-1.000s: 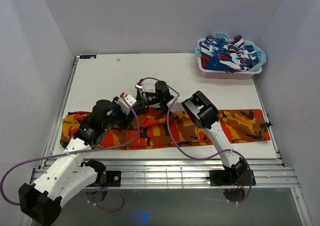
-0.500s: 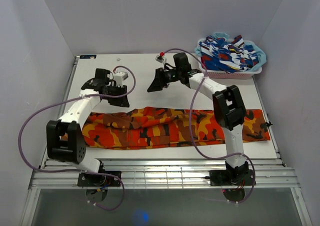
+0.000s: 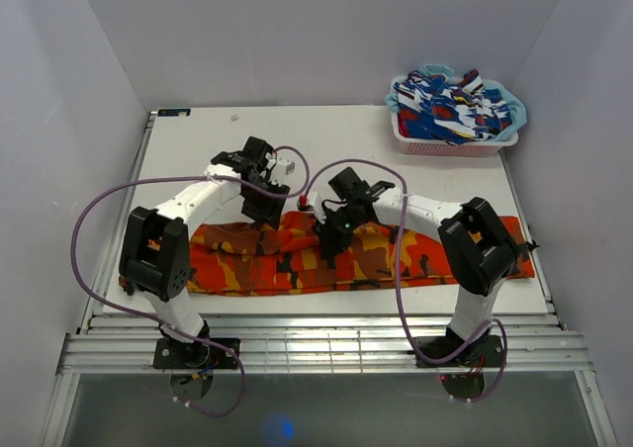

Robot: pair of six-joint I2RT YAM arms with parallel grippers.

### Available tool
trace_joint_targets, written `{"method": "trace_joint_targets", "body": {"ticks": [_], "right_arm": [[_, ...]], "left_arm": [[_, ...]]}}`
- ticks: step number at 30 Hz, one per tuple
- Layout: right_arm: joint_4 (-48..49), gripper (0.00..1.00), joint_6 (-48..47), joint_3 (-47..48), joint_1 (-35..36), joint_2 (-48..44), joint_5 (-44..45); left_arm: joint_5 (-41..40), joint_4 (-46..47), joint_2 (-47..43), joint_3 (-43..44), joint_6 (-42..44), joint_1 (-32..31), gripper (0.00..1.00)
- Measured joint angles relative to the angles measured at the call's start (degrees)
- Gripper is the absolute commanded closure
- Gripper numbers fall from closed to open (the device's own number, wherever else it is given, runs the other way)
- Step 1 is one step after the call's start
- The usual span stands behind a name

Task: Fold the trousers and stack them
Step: Fold the trousers

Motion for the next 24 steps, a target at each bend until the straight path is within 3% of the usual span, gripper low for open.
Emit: {"method": "trace_joint_targets", "body": {"ticks": [3,10,24], "right_arm": [[2.3,0.92,-0.9,-5.4,0.7,-0.7,5.0],[13.9,0.92,-2.4,-15.9,2.0,-6.3,12.7],[18.4,0.92,-3.8,-16.6,4.2,-5.3,15.8]], "left_arm": [[-3.8,-0.1,2.5,0.6,-0.5,0.3,0.42],[-9.7,-0.1,7.0,0.5,-1.1,0.3,0.40],[-17.3,3.1,7.6,-0.9,0.3,0.2,0.40]]}}
